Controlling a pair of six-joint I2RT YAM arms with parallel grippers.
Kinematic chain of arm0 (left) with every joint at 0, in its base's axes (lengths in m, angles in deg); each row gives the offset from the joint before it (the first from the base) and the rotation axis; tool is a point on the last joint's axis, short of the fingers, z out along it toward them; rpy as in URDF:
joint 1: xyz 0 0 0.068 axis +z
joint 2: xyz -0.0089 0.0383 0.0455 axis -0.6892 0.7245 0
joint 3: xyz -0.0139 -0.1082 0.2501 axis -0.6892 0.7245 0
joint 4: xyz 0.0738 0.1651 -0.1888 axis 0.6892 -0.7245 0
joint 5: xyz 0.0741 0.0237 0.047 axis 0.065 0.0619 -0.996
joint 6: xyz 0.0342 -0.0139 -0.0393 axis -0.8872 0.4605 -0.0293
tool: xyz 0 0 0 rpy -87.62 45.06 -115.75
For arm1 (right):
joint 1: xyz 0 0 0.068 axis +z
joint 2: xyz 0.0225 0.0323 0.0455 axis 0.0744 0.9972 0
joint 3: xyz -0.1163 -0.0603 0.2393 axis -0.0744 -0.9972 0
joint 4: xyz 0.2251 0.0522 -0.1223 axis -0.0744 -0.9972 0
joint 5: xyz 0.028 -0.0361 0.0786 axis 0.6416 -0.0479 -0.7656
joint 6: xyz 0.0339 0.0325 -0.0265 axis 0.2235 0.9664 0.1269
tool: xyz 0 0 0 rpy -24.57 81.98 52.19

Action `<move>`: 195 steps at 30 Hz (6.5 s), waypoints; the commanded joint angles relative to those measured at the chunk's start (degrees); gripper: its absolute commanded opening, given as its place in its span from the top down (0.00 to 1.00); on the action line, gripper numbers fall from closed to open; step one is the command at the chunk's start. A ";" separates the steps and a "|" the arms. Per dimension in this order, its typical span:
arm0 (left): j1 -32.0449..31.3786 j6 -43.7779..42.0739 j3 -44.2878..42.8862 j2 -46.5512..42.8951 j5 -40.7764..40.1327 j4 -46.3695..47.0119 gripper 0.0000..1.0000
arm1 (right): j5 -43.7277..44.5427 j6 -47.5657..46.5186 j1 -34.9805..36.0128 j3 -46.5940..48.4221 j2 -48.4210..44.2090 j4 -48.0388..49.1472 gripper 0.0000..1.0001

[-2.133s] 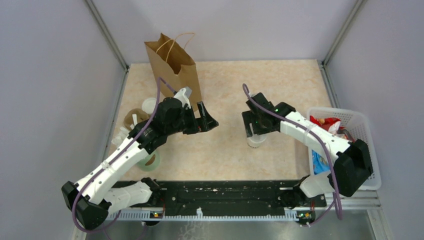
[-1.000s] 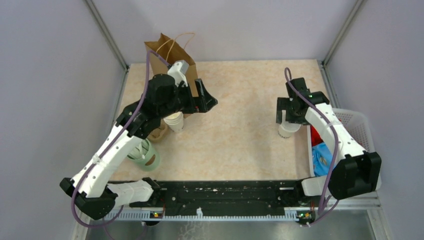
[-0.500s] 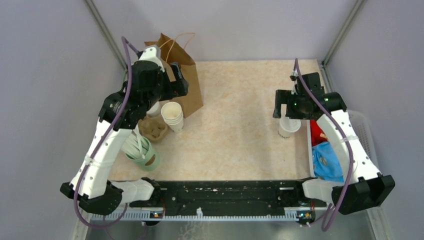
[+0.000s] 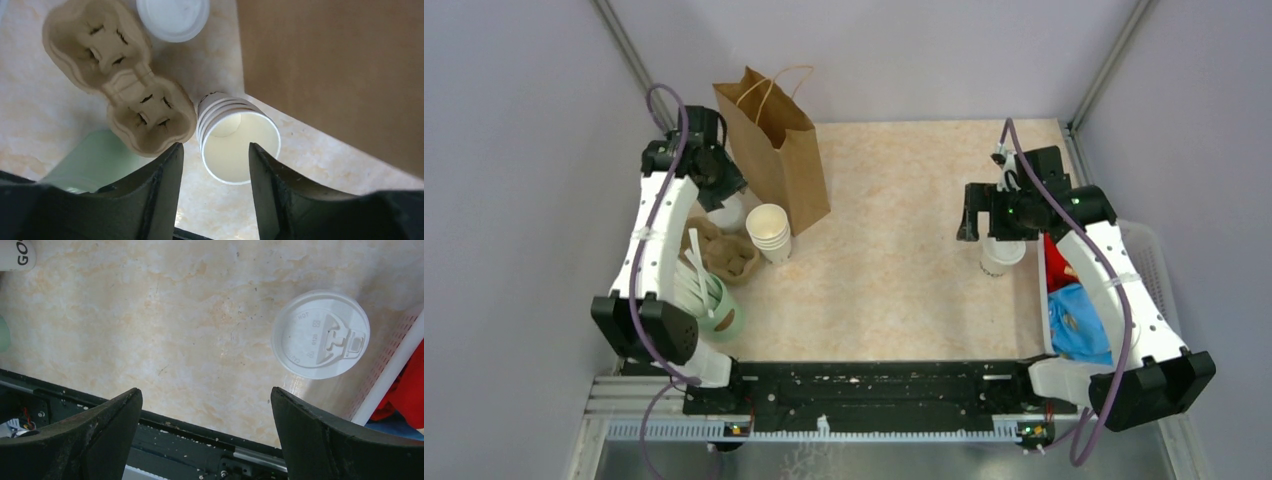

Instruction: Pack the takeout coffee

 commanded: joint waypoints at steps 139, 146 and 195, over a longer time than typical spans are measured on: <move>7.16 29.99 1.49 25.83 -10.28 -7.70 0.80 | -0.15 -3.22 10.97 0.11 4.45 4.13 0.01; 7.20 30.23 2.35 25.07 -11.12 -8.20 0.74 | -0.48 -3.22 10.97 0.03 4.59 4.30 0.01; 7.23 23.81 -12.96 21.37 -12.14 -16.08 1.00 | -0.76 -3.22 11.57 0.47 4.69 4.15 0.01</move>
